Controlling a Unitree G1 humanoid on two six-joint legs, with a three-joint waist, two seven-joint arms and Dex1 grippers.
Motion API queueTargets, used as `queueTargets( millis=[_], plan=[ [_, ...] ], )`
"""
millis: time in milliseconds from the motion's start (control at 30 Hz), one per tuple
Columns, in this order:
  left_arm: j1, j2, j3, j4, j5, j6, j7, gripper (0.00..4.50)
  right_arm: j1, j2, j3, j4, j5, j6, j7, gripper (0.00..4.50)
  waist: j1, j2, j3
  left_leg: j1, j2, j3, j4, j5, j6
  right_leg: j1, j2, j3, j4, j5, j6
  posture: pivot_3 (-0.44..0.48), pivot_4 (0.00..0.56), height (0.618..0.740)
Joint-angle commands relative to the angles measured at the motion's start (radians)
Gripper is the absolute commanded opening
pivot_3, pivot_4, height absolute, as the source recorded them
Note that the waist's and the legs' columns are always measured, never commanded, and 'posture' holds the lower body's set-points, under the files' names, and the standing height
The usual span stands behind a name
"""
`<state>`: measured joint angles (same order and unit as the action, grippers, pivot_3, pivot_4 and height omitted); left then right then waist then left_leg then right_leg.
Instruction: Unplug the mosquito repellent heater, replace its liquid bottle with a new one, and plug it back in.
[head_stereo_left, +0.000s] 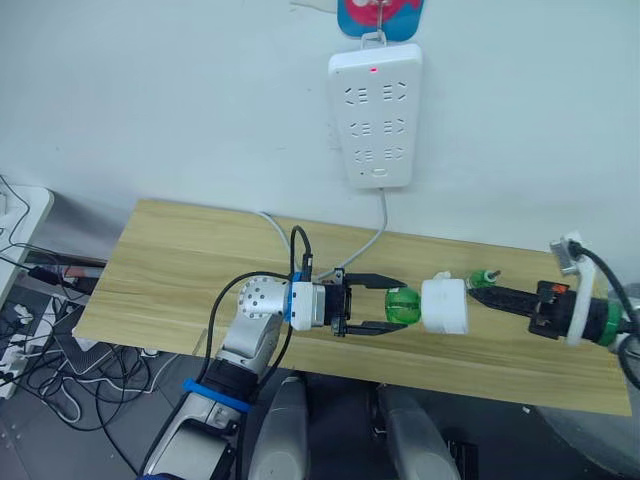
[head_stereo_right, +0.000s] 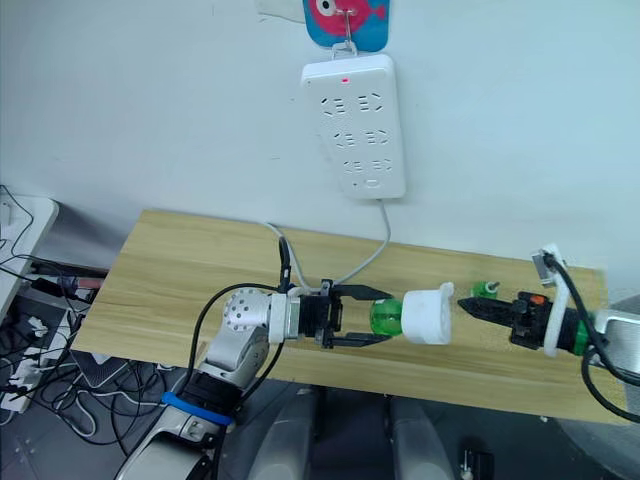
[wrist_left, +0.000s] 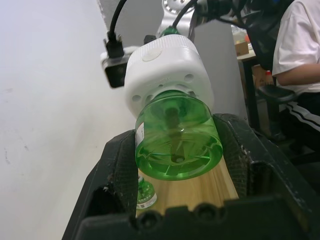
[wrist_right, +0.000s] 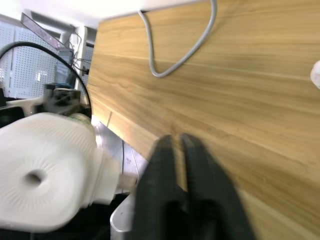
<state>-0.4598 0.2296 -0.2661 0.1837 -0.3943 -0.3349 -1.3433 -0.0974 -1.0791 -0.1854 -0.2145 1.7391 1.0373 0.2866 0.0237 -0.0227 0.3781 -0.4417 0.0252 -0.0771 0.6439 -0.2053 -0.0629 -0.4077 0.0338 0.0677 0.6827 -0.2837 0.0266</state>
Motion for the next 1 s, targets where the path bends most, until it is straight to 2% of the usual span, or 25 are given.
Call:
queueTargets(
  millis=[33,233,600,800,1000],
  plan=[
    [0.000,-0.005,0.006,-0.042,-0.016,-0.003,0.002,2.24,0.001,0.029,0.009,-0.073,0.051,0.033,-0.017,0.02,0.000,0.000,0.000,0.000,0.000,0.000,0.000,0.000,0.000,0.000,0.000,0.000,0.000,0.000,0.000,0.123,0.356,0.740],
    [-0.007,-0.004,0.013,-0.012,0.005,-0.001,0.027,2.24,0.096,0.022,-0.013,-0.223,0.220,0.014,-0.090,0.02,0.002,0.000,0.000,-0.001,0.000,-0.002,0.001,0.000,0.000,0.000,-0.001,0.000,0.000,0.000,0.000,0.123,0.360,0.740],
    [-0.018,-0.016,0.006,0.019,0.037,0.001,0.055,2.24,0.166,-0.018,-0.054,-0.372,0.233,-0.091,0.016,0.02,0.001,0.000,0.000,-0.001,0.000,-0.002,0.001,0.000,0.000,0.000,0.000,-0.001,0.000,0.000,0.000,0.105,0.362,0.740],
    [-0.004,-0.016,0.001,0.015,0.046,0.005,0.052,2.24,0.078,-0.048,-0.046,-0.341,0.233,-0.113,0.034,0.02,0.000,0.000,0.000,-0.001,0.000,-0.002,0.001,0.000,0.000,0.000,0.000,-0.001,0.000,0.000,0.000,0.102,0.360,0.740],
    [0.005,-0.015,-0.010,0.004,0.046,0.007,0.045,2.24,-0.039,-0.021,-0.013,-0.307,0.233,-0.113,-0.007,0.02,0.000,0.000,0.000,-0.001,0.000,-0.002,0.001,0.000,0.000,0.000,-0.001,-0.002,0.000,0.001,-0.001,0.094,0.347,0.740]
  ],
)
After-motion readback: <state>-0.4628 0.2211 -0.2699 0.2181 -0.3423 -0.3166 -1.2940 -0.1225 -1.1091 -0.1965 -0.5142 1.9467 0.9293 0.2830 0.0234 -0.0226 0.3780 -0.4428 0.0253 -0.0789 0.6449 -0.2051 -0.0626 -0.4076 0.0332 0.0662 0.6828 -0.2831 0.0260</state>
